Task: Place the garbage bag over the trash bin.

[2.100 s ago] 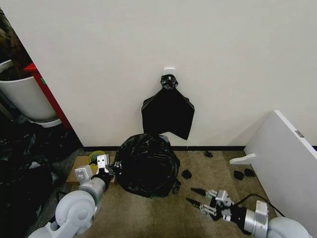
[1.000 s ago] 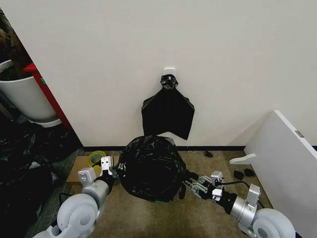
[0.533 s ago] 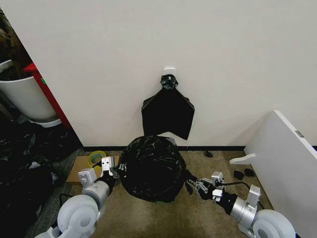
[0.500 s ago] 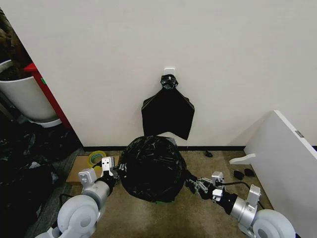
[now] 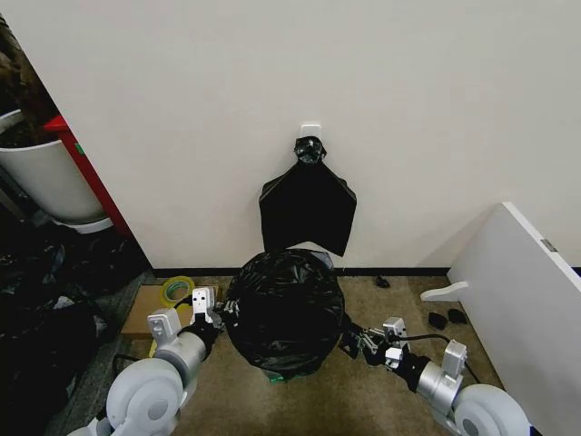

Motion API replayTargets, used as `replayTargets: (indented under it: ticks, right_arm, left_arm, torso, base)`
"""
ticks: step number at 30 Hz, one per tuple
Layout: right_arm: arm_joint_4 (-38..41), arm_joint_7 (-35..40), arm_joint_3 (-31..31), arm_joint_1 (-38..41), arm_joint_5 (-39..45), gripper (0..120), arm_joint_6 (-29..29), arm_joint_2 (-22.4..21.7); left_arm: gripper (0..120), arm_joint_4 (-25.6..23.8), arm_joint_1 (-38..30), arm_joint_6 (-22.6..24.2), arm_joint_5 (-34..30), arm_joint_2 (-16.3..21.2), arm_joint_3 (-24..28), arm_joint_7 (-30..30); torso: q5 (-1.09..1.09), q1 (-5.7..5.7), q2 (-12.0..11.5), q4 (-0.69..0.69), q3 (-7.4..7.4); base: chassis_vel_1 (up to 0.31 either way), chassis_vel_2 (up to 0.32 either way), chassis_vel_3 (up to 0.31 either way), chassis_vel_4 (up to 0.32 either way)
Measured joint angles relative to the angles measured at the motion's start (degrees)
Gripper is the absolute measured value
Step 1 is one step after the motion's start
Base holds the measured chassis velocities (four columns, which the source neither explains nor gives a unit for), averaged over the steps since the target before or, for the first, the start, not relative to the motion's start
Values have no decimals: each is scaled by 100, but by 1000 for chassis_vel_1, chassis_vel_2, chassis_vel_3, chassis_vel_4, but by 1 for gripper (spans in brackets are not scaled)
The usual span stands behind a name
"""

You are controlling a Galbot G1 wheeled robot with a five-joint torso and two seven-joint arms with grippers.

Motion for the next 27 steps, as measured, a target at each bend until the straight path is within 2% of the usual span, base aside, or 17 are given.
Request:
replayTargets:
  ticks: [1, 3, 5, 8, 12, 13, 15, 17, 19, 20, 23, 24, 27]
  right_arm:
    - [0, 0, 0, 0, 0, 10, 0, 0]
    - [12, -25, 57, -40, -2, 19, 77, 1]
    - [12, -51, 79, -57, -3, 23, 104, -1]
    - [68, -336, 275, -215, -75, 41, 379, -58]
    - [119, -436, 371, -314, -188, 49, 533, -66]
    - [139, -453, 423, -366, -258, 56, 625, -63]
    - [154, -521, 493, -466, -491, 65, 796, -57]
    - [192, -758, 517, -730, -1084, 75, 1229, -57]
    - [219, -861, 503, -836, -1362, 79, 1389, -59]
    - [271, -1024, 441, -984, -1841, 85, 1629, -57]
    - [317, -1121, 320, -1067, -2270, 91, 1796, -43]
    - [343, -1146, 144, -1081, -2584, 98, 1871, -24]
    - [355, -1144, -29, -1049, -2756, 98, 1879, -10]
  left_arm:
    - [1, 0, 0, 0, 0, 0, 0, 0]
    - [1, 60, -63, 22, -187, -39, -14, -151]
    - [1, 85, -87, 32, -253, -52, -24, -210]
    - [1, 339, -232, 84, -605, -114, -122, -583]
    - [1, 467, -296, 93, -686, -114, -128, -711]
    - [1, 519, -339, 101, -753, -120, -133, -795]
    - [1, 581, -414, 145, -910, -141, -157, -966]
    - [1, 624, -494, 199, -1067, -154, -172, -1114]
    - [1, 645, -526, 210, -1101, -154, -172, -1152]
    - [1, 671, -570, 215, -1132, -156, -159, -1196]
    - [1, 681, -614, 224, -1170, -161, -121, -1237]
    - [1, 681, -661, 239, -1191, -172, -54, -1264]
    - [1, 670, -701, 249, -1195, -193, 23, -1292]
  torso:
    - [0, 0, 0, 0, 0]
    - [0, 0, 0, 0, 0]
    - [0, 0, 0, 0, 0]
    - [0, 0, 0, 0, 0]
    - [-2, 0, 0, 0, 0]
    - [-1, 0, 0, 1, 0]
    - [-1, 0, 0, 0, 0]
    - [0, 0, 0, 0, 0]
    - [-1, 0, 0, -2, 0]
    - [-1, 0, 0, -2, 0]
    - [-1, 0, 0, -1, 0]
    - [-1, 0, 0, -1, 0]
    - [-1, 0, 0, -1, 0]
  base:
    - [0, 0, 0, 0]
    - [0, 0, 0, 0]
    - [0, 0, 0, 0]
    - [0, 0, 0, 0]
    - [0, 0, 0, 0]
    - [0, 0, 0, 0]
    - [0, 0, 0, 0]
    - [0, 0, 0, 0]
    - [0, 0, 0, 0]
    - [0, 0, 0, 0]
    - [0, 0, 0, 0]
    - [0, 0, 0, 0]
    - [0, 0, 0, 0]
